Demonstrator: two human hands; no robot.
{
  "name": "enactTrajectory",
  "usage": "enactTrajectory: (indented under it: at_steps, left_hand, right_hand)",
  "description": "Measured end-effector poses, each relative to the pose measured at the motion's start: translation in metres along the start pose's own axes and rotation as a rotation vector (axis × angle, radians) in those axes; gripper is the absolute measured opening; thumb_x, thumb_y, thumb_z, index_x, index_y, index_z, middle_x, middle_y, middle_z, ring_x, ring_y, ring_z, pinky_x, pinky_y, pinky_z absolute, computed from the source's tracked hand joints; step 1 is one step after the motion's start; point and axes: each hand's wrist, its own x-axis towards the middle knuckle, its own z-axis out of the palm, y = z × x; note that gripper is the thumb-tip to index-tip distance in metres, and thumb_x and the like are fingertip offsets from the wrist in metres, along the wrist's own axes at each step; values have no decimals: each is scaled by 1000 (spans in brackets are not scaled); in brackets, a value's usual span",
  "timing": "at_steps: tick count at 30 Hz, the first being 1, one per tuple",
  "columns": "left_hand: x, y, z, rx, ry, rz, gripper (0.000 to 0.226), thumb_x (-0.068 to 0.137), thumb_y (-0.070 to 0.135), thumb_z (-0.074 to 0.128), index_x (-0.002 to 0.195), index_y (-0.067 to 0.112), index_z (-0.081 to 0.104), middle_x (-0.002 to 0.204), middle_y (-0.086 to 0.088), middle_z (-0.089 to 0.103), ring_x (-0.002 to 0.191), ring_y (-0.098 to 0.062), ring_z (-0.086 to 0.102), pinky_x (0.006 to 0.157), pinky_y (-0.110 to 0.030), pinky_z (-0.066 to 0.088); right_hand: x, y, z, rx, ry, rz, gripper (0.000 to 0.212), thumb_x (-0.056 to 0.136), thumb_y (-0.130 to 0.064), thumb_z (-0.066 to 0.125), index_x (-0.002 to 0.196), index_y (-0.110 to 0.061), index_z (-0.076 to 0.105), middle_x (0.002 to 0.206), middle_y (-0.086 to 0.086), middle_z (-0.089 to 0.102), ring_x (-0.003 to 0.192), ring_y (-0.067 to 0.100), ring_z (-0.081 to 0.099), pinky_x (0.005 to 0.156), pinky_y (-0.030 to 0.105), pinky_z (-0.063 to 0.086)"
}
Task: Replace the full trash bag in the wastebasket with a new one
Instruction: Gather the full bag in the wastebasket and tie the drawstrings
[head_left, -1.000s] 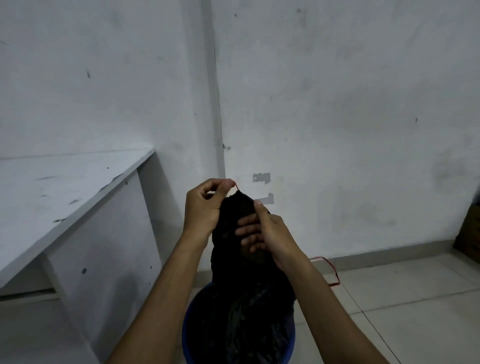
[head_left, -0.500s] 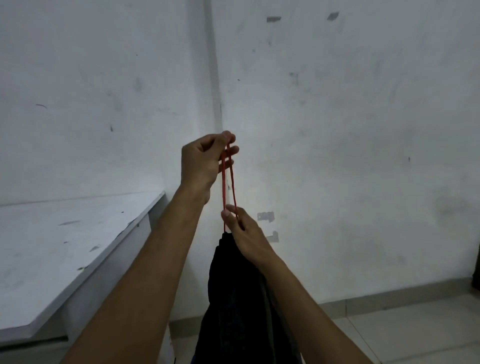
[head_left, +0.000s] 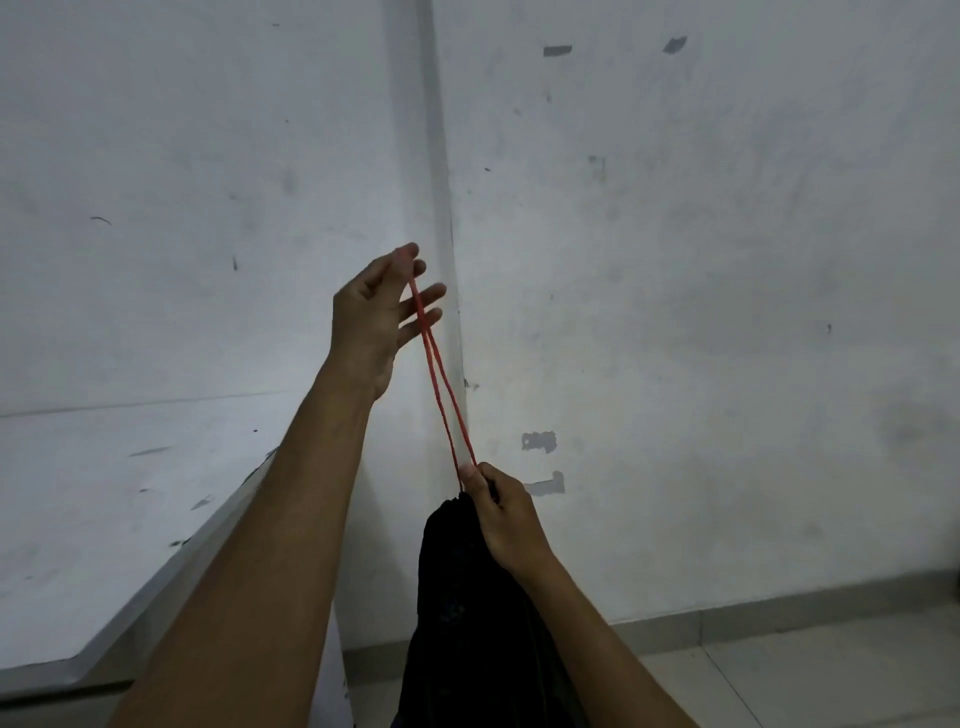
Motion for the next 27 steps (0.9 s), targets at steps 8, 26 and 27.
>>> enactTrajectory:
  at_steps: [8, 26, 27]
  left_hand:
    - [-13, -31, -10, 334, -83, 59, 29, 102, 32, 48, 121, 18, 64, 111, 2, 69, 93, -15, 73, 78, -30, 60]
    - [-76, -120, -45, 1116, 355, 20, 84, 77, 66, 66, 145, 26, 36, 158, -13, 20, 144, -36, 26, 111, -61, 29]
    - [-78, -122, -46, 1214, 274, 22, 76, 80, 70, 58, 140, 26, 42, 153, -13, 31, 138, -35, 36, 108, -58, 36]
  right_hand:
    - [-6, 7, -3, -67, -46, -77, 36, 95, -48, 58, 70, -24, 53, 63, -8, 52, 59, 3, 46, 61, 14, 39]
    - [-2, 11, -5, -58, 35, -19, 54, 104, -49, 37, 69, -15, 60, 56, -12, 54, 62, 8, 52, 67, 22, 39]
    - [-2, 11, -6, -56, 30, -7, 55, 104, -49, 36, 69, -14, 60, 54, -13, 54, 62, 9, 52, 67, 23, 39]
